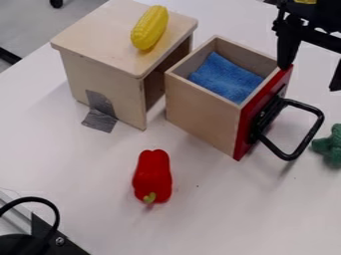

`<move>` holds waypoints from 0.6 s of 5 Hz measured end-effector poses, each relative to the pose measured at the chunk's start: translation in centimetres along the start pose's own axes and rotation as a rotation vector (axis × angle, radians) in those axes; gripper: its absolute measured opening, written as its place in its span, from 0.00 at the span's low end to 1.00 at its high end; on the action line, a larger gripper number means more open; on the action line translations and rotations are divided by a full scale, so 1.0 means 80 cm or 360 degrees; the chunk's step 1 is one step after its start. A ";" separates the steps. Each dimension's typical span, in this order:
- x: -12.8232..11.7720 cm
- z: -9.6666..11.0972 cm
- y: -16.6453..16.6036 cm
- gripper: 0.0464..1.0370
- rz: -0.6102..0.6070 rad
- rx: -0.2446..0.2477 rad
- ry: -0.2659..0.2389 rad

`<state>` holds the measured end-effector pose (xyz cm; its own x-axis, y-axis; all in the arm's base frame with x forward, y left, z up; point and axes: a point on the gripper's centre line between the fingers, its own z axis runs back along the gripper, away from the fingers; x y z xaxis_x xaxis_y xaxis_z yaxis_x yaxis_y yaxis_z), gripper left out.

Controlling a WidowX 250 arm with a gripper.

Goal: Put the yellow corn on the drawer.

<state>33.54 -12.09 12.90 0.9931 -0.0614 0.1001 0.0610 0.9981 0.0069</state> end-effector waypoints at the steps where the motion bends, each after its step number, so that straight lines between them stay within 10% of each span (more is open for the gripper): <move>1: -0.004 -0.013 -0.001 0.96 -0.0003 0.0011 0.0050; 3: 0.031 0.006 0.050 0.96 0.0199 -0.0036 -0.0002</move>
<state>36.21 -8.28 13.63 0.9929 0.0636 0.1002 -0.0610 0.9977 -0.0282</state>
